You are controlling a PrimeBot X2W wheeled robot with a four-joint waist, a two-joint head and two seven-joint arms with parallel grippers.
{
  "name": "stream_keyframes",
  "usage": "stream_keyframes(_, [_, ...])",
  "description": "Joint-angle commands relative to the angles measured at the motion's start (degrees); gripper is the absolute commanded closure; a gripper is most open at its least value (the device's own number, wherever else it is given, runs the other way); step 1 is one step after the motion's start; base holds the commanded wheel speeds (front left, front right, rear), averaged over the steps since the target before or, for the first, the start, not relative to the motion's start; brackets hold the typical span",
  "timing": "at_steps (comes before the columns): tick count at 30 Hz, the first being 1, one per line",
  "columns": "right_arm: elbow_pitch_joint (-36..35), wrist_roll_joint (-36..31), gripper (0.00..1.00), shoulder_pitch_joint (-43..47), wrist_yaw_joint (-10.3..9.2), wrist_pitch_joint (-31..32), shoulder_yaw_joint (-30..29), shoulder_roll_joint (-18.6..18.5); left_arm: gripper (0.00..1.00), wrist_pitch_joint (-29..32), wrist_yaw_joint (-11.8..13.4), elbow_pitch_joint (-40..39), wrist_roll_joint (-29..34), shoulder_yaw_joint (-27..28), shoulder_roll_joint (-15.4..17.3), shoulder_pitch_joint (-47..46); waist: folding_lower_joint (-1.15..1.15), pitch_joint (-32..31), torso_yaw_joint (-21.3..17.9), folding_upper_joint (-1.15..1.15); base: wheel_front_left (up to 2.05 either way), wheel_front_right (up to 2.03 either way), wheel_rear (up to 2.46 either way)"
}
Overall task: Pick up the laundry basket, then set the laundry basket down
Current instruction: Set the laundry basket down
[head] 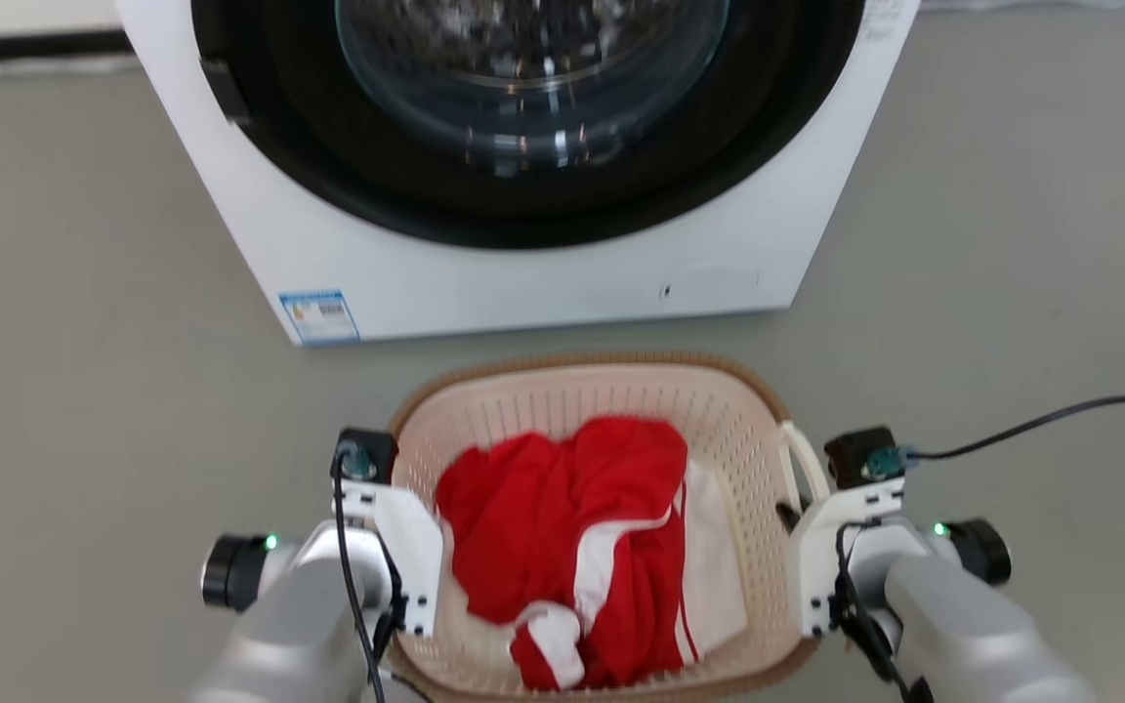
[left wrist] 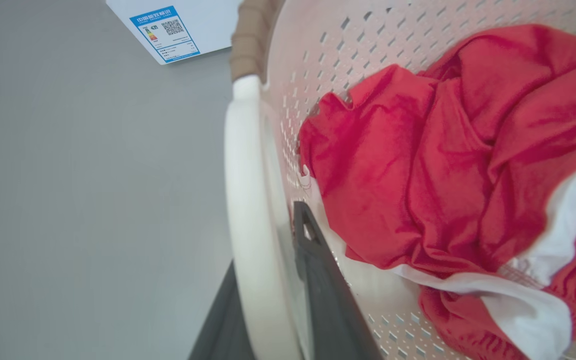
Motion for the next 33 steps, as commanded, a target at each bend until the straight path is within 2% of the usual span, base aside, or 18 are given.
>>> stream_keyframes(1, [-0.92, -0.57, 1.00, -1.22, 0.52, -1.20, 1.08, 0.91, 1.00, -1.33, 0.11, -0.40, 0.84, 0.62, 1.28, -3.41, 0.01, 2.69, 0.56, 0.00, 0.00, 0.00, 0.00])
stream_keyframes(20, [1.51, -4.60, 1.00, -12.21, 0.52, -10.83, -0.08, 0.91, 1.00, -9.76, 0.82, 0.11, 0.87, 2.12, 1.96, -15.91, 0.01, 22.80, 2.49, 0.00, 0.00, 0.00, 0.00])
stream_keyframes(33, [2.26, -9.46, 1.00, -18.18, 0.52, -13.57, -5.84, 0.17, 1.00, -14.15, 0.14, 0.26, 1.17, 2.58, 2.21, -22.23, 0.01, 33.89, 2.29, 0.00, 0.00, 0.00, 0.00])
